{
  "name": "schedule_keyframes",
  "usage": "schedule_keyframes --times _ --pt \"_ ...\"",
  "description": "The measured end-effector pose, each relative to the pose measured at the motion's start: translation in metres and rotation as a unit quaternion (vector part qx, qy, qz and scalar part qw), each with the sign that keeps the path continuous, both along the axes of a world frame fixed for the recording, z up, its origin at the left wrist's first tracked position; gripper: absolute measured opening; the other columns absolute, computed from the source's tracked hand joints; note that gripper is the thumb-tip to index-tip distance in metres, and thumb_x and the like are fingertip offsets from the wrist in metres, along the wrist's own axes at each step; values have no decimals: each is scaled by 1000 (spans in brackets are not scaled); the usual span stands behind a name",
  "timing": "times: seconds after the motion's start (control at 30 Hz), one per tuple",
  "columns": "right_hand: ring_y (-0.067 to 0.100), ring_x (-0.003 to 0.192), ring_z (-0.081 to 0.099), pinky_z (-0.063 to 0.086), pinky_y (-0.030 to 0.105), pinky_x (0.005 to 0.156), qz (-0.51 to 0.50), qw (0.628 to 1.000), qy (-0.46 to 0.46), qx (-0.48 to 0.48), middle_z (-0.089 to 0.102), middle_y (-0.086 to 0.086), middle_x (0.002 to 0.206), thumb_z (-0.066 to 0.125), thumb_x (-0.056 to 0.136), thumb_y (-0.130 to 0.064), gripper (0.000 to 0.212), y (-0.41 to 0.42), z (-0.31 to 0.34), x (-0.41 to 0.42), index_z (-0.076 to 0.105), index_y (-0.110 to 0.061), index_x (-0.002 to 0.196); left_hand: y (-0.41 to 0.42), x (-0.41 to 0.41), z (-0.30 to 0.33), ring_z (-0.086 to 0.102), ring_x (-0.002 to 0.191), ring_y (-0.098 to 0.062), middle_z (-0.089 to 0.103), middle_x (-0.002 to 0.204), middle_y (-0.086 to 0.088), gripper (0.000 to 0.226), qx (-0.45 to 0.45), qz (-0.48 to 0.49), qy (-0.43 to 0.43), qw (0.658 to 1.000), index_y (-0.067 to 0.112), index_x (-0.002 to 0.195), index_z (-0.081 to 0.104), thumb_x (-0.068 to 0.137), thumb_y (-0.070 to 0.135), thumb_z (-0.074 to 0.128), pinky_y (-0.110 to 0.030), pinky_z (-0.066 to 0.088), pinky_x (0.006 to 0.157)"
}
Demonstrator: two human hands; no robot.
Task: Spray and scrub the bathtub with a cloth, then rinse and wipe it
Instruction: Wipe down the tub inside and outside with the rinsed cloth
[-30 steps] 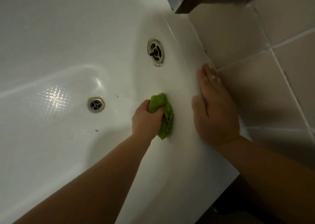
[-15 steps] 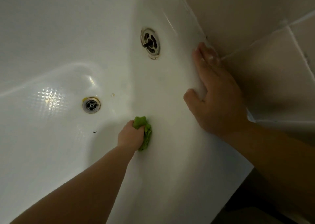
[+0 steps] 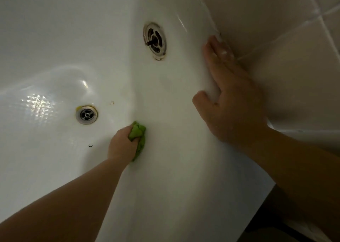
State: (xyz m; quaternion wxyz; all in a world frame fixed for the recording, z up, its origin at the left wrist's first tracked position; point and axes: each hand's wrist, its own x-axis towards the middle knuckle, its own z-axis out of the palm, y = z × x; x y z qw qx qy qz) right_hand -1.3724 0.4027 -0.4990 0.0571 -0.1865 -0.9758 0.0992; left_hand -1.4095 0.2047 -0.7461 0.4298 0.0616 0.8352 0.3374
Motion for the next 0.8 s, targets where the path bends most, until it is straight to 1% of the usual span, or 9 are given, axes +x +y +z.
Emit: schedule_keyframes --times 0.1,0.23,0.3,0.37,0.47,0.5,0.57,0.67,0.8 --pt "24 154 27 12 18 124 3 1000 2 6 33 11 166 55 84 -20 79 0 1 -2 36 -5 159 -20 19 3 63 104 -31 70 114 -6 34 -29 -31 -17 999 25 130 65 99 38 60 -32 41 84" --pt "27 155 28 20 33 127 10 1000 2 0 33 14 166 55 83 -18 79 -1 1 -3 36 -2 158 -27 31 34 61 103 -27 66 103 2 31 -30 -14 -79 996 33 125 65 94 36 63 -32 44 86" --pt "28 155 28 22 35 127 14 1000 -2 -1 33 15 165 55 83 -18 79 -1 1 -3 36 -1 158 -19 33 58 61 103 -27 66 104 3 32 -6 -1 -95 995 34 126 65 94 36 64 -33 46 90" --pt "30 155 28 19 32 127 16 1000 -11 -9 33 16 165 54 84 -18 77 0 3 -3 35 0 157 -7 34 90 62 103 -25 66 106 5 36 31 20 -108 993 36 131 63 95 38 64 -34 48 93" --pt "30 154 29 18 29 126 17 999 -17 -43 34 16 165 51 88 -16 72 0 7 -1 37 -1 157 15 33 144 61 93 -11 65 99 16 24 94 90 -133 983 45 117 61 94 46 66 -25 47 77" --pt "30 154 29 17 29 126 13 998 -19 -58 35 16 165 50 90 -16 69 0 8 1 38 -1 157 22 32 162 61 93 -9 65 100 16 21 117 112 -145 976 45 114 61 94 48 66 -25 47 76" --pt "27 155 27 16 28 126 1 996 -26 -81 34 13 166 47 96 -17 64 -2 10 8 37 -4 158 31 30 190 64 100 -13 69 105 12 26 169 147 -152 963 42 117 64 92 49 67 -32 53 87" --pt "20 157 20 7 24 126 -21 993 -39 -105 27 6 169 41 102 -20 60 -12 15 32 33 -11 161 36 32 222 66 101 -10 72 106 14 29 205 160 -130 957 44 120 67 91 51 67 -38 55 94" --pt "17 158 16 9 34 130 -46 989 -54 -128 24 2 170 37 105 -22 58 -28 19 58 32 -14 162 20 50 244 67 98 -4 72 104 18 32 224 95 -43 969 46 118 67 88 55 68 -33 55 93"
